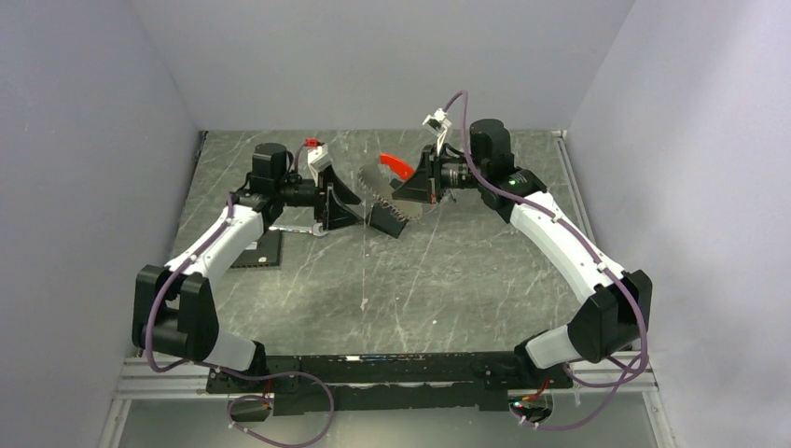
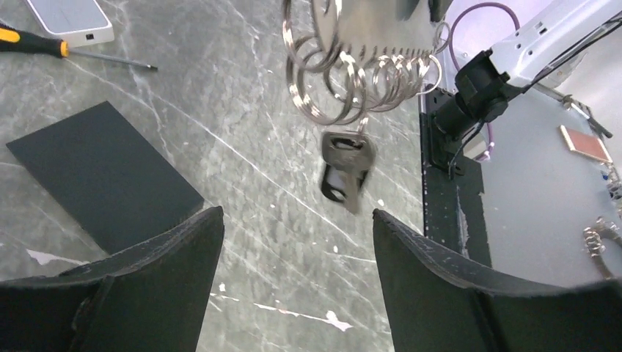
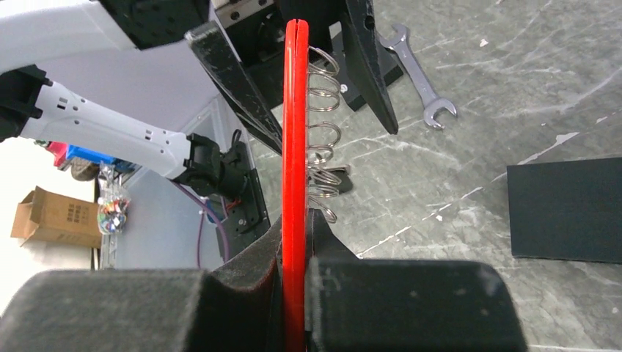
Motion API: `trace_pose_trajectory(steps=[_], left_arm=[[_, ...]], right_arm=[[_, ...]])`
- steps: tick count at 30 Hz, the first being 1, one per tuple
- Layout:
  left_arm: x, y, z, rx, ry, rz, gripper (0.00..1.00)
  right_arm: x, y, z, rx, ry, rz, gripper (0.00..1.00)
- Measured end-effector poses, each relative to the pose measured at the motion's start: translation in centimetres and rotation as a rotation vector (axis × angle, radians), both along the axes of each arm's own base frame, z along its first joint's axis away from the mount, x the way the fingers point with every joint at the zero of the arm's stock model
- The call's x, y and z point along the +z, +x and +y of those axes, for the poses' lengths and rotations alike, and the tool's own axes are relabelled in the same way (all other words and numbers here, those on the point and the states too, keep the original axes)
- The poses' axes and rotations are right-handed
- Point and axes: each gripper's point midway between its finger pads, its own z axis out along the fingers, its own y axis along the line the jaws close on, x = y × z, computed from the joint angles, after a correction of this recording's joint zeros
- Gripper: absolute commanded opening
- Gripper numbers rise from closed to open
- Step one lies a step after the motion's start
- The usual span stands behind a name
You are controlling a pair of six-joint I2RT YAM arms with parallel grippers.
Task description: Remove the keys from the keyring
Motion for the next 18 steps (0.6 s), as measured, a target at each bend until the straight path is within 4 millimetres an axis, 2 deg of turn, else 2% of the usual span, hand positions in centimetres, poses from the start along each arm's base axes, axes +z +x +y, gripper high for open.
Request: trace_pose_trajectory(steps=[8, 18], left_arm=[[-1.4, 0.9, -1.1, -0.004, -0.134, -0.01, 0.81], [1.1, 1.2, -2.1, -0.013, -0.201, -0.11, 0.78]], right_arm=[[0.6, 0.5, 0.4, -0.016, 0.034, 0.023, 0.0], [0.7, 1.1, 0.7, -0.034, 0.048, 0.04, 0.0]])
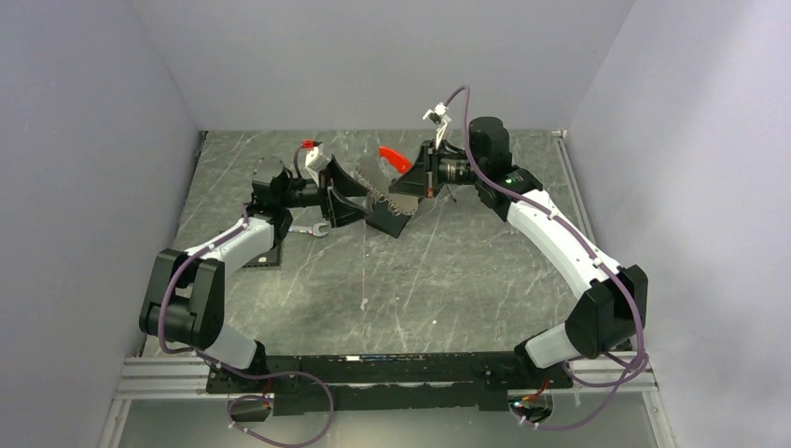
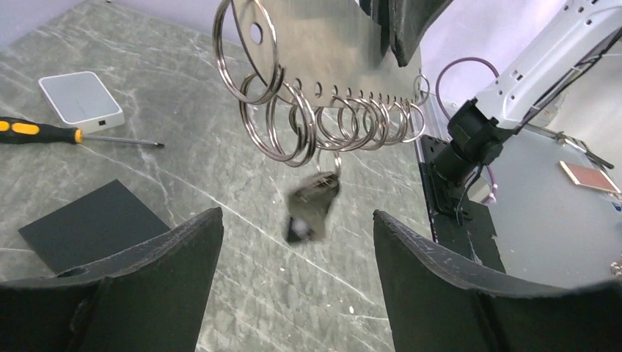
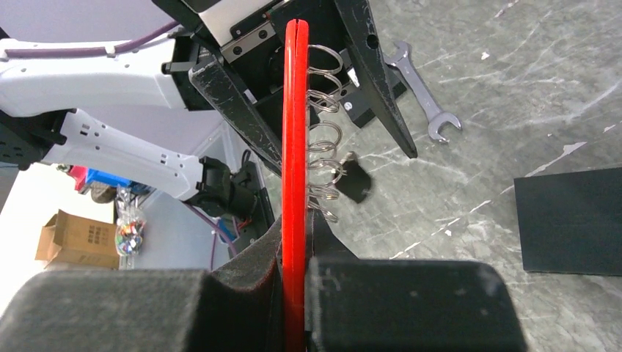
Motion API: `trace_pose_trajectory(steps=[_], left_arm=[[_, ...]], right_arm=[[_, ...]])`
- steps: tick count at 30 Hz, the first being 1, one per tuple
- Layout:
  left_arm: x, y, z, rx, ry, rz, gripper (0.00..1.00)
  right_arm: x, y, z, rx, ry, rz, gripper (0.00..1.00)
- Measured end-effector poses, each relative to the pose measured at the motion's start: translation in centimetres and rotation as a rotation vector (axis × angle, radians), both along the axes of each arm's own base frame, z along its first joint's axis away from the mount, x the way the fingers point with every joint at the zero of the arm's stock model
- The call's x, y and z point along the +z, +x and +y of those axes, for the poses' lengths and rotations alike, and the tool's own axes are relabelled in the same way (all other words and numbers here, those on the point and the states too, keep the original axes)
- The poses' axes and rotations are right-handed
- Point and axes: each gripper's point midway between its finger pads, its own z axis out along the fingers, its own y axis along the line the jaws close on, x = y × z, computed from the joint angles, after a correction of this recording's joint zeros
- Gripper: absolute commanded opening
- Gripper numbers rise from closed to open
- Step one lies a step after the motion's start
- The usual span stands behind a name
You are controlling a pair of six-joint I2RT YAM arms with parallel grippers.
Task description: Remove the keys from the keyring
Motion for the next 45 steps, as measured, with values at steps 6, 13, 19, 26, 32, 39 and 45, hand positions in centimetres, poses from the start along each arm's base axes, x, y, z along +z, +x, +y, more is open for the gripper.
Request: trace_pose_trajectory(steps=[6, 13, 19, 26, 32, 39, 45], left_arm=[[0.3, 0.2, -0.3, 0.018, -0.01, 0.002, 0.71], [0.5, -0.2, -1.1, 0.003, -0.015, -0.006, 0.65], [0.9, 0.0, -1.2, 0.015, -0.027, -0.012, 0.56], [0.5, -0.1, -1.7, 0.008, -0.026, -0.006, 0.56], [0.2, 0.0, -1.8, 0.008, -0.023, 0.003, 0.42], [0.1, 0.0, -2.1, 0.004, -0.02, 0.008, 0.43], [0.1, 0.1, -2.4, -0.001, -0.019, 0.012, 0.56]], right_arm=[[0.2, 0.3, 0.1, -0.013, 0.01, 0.002, 0.0], [0.1, 0.4, 0.1, -0.02, 0.009, 0.007, 0.0], [0.2, 0.6, 0.2, -0.024, 0.018, 0.019, 0.0], [-0.3, 0.8, 0.4, -0.026, 0.018, 0.035, 0.0], [-0.4, 0.8, 0.4, -0.028, 0.022, 0.044, 0.0], [-0.1, 0.8, 0.5, -0.03, 0.031, 0.045, 0.0], [-0.1, 0.8, 0.5, -0.032, 0.033, 0.053, 0.0]])
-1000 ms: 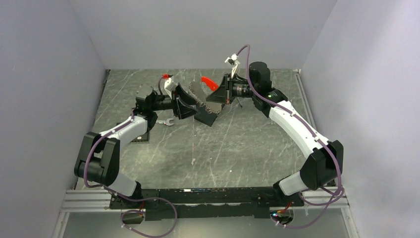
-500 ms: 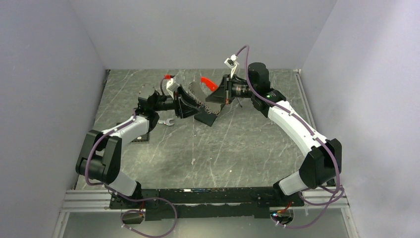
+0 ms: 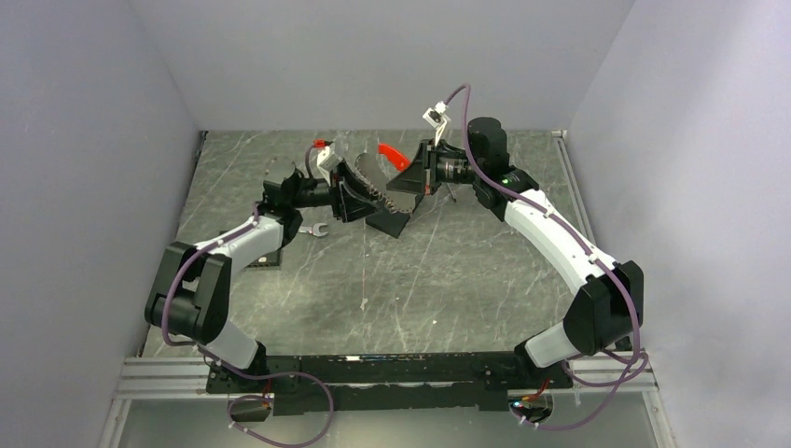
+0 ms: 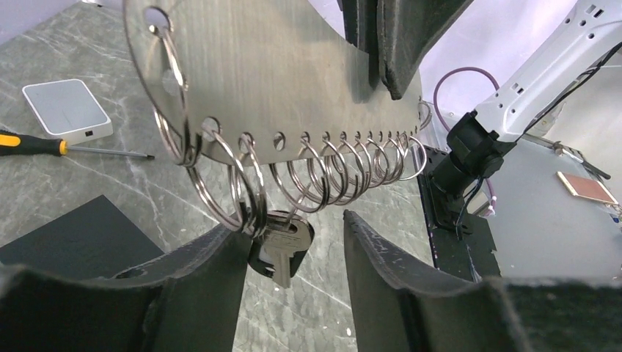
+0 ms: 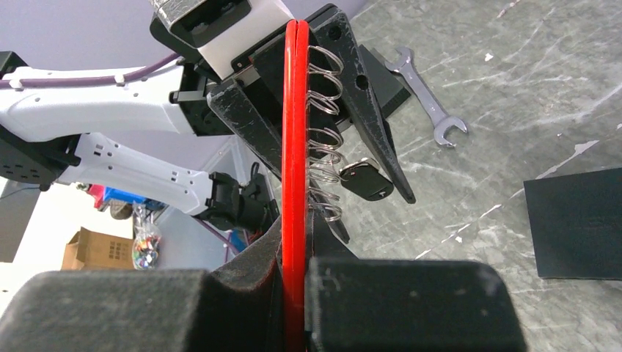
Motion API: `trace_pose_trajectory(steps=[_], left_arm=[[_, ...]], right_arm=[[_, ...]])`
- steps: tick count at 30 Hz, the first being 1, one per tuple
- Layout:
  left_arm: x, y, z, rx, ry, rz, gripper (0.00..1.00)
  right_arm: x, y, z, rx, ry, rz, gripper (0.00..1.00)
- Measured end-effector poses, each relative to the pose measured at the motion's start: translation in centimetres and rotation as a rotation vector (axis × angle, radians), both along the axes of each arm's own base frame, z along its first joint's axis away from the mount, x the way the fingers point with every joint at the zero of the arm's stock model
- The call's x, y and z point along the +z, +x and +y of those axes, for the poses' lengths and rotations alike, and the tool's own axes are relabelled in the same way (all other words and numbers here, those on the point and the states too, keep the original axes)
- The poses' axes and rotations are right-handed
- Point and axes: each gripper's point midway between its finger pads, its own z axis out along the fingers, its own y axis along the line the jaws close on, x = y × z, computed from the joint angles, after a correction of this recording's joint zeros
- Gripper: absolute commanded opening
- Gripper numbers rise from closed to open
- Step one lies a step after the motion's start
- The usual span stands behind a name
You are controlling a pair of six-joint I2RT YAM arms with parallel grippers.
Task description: Remove the keys from the keyring
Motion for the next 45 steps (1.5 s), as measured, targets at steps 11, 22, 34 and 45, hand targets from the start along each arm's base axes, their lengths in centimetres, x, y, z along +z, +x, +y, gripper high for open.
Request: trace_pose_trajectory(steps=[11, 22, 34, 45], left_arm=[[-0.1, 0.9, -0.2, 0.028, 0.016, 0.031, 0.47], [-0.9, 1.7, -0.2, 0.058, 0.057, 0.074, 0.12], [-1.7, 1.8, 0.1, 0.049, 0.168, 0.138, 0.0], [-2.3, 0.9, 0.7, 0.036, 0.306, 0.145, 0.0]], right_arm=[[-0.1, 0.0, 0.1, -0.004, 0.007, 0.015, 0.0], [-0.4, 0.6, -0.3, -0.03, 0.005, 0.021, 0.0], [-4.5, 2.7, -3.2, -0.149, -0.05, 0.099, 0.0], [-6.5, 2.1, -3.8, -0.145, -0.053, 0.152, 0.0]])
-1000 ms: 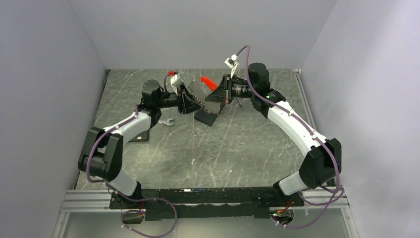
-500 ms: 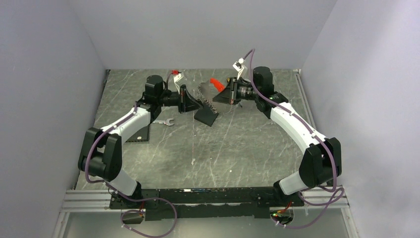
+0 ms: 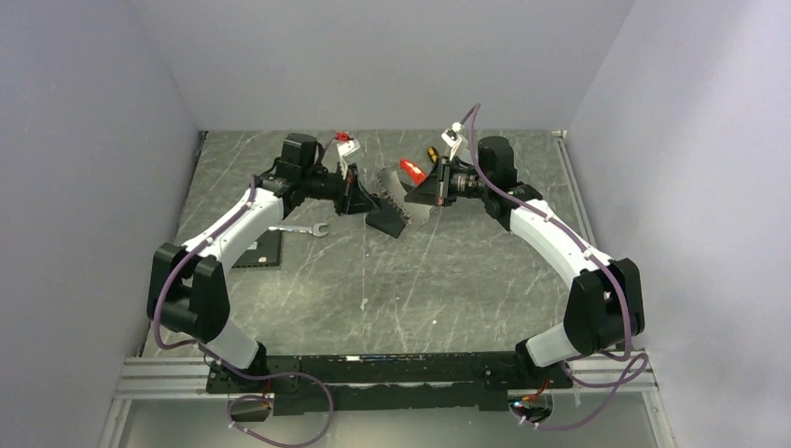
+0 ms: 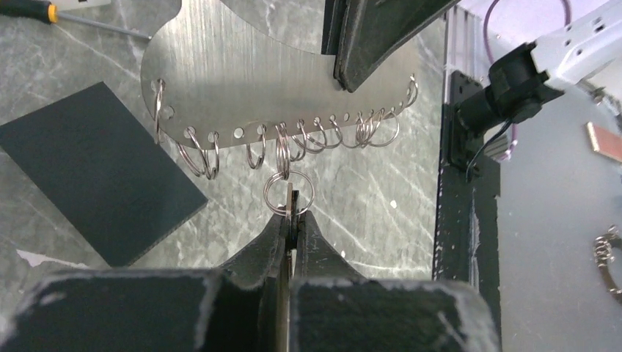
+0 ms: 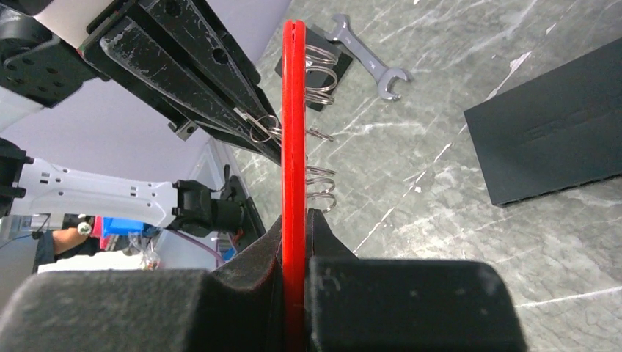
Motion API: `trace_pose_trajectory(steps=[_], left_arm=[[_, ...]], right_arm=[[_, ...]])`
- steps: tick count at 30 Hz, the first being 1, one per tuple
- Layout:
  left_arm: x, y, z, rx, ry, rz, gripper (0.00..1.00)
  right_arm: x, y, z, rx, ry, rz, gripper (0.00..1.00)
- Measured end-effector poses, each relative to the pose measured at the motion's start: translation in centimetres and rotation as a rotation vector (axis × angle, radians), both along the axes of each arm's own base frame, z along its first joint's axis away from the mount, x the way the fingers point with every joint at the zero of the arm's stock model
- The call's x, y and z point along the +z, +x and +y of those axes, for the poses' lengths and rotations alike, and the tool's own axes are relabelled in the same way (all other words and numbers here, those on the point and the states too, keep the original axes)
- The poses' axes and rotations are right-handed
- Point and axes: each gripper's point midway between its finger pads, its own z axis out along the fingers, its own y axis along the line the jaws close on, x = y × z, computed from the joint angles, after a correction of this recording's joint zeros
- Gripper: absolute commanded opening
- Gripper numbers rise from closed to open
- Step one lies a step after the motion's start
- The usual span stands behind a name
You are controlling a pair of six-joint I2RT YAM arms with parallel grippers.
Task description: Remove the keys from the keyring
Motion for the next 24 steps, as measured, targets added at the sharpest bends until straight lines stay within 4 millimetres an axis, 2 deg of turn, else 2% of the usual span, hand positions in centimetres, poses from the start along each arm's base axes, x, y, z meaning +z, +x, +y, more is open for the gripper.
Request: trace_pose_trajectory(steps=[7, 14, 20, 24], left_arm=[[-1.6, -0.7, 0.5, -0.001, 0.119, -0.03, 0.0], [-3.9, -1.4, 0.8, -0.024, 0.247, -0.085, 0.0], [-7.2, -1.8, 0.8, -0.062, 0.355, -0.109, 0.0], [-10.1, -2.3, 0.9, -0.095, 0.434, -0.125, 0.0]], right_arm=[[-2.0, -1.2, 0.0, 0.043, 0.017, 0.032, 0.0], [-6.0, -3.3, -0.1, 0.077, 0.058, 0.043, 0.0], [-8.8, -4.2, -0.3, 0.067, 0.08, 0.041, 0.01], [-11.6, -4.5, -0.5, 0.063, 0.073, 0.068, 0.03]])
